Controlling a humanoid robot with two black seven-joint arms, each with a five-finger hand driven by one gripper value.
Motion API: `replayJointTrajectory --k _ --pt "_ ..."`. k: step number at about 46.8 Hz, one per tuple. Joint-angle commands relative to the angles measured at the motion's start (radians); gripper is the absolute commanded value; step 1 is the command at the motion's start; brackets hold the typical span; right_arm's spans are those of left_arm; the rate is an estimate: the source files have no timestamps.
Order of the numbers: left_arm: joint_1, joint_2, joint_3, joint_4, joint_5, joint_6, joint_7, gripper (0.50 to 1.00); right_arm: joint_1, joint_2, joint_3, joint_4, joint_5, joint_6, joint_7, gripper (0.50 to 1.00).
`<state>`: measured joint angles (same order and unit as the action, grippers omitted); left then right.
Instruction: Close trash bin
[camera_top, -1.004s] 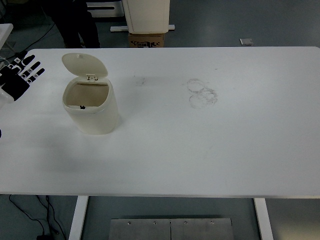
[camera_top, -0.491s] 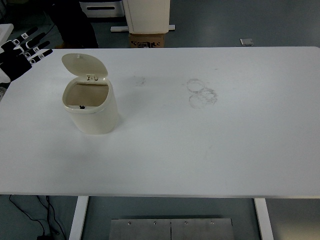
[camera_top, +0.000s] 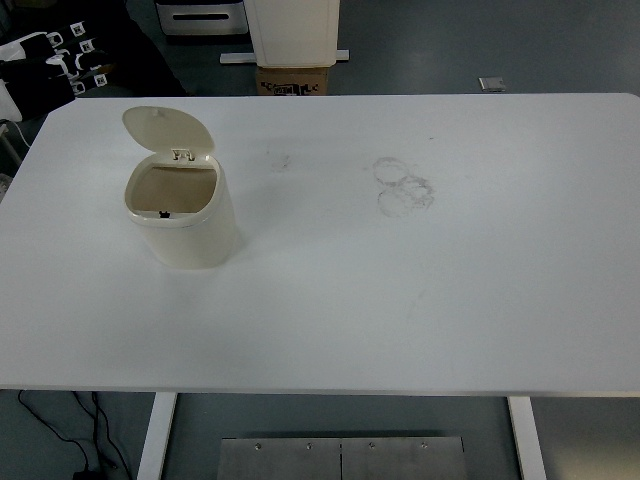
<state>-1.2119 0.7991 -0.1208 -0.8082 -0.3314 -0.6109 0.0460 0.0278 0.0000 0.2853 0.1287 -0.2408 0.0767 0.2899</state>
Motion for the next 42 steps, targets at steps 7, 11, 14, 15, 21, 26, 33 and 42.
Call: replayJointTrajectory --k 7,11,14,15,21,26,33,42 --pt "-0.158 0.005 0.194 -0.075 0.017 0.000 0.000 1.000 0.000 0.000 0.000 0.000 0.000 0.000 0.000 0.991" --pt "-0.233 0.005 0.286 -0.098 0.028 0.000 0.002 1.000 0.000 0.000 0.000 0.000 0.000 0.000 0.000 0.991" --pt "-0.285 0.005 0.337 -0.118 0.041 0.000 0.002 1.000 0.000 0.000 0.000 0.000 0.000 0.000 0.000 0.991" --pt "-0.302 0.005 0.351 -0.124 0.051 0.000 0.003 1.000 0.000 0.000 0.000 0.000 0.000 0.000 0.000 0.991" --pt "-0.383 0.005 0.431 -0.157 0.164 0.000 0.005 1.000 0.000 0.000 0.000 0.000 0.000 0.000 0.000 0.991" --pt "-0.406 0.005 0.449 -0.187 0.288 0.000 0.005 1.000 0.000 0.000 0.000 0.000 0.000 0.000 0.000 0.991" --pt "-0.414 0.005 0.449 -0.190 0.451 0.000 0.005 1.000 0.000 0.000 0.000 0.000 0.000 0.000 0.000 0.991" --pt "-0.455 0.000 0.448 -0.190 0.551 0.000 0.005 1.000 0.000 0.000 0.000 0.000 0.000 0.000 0.000 0.991"
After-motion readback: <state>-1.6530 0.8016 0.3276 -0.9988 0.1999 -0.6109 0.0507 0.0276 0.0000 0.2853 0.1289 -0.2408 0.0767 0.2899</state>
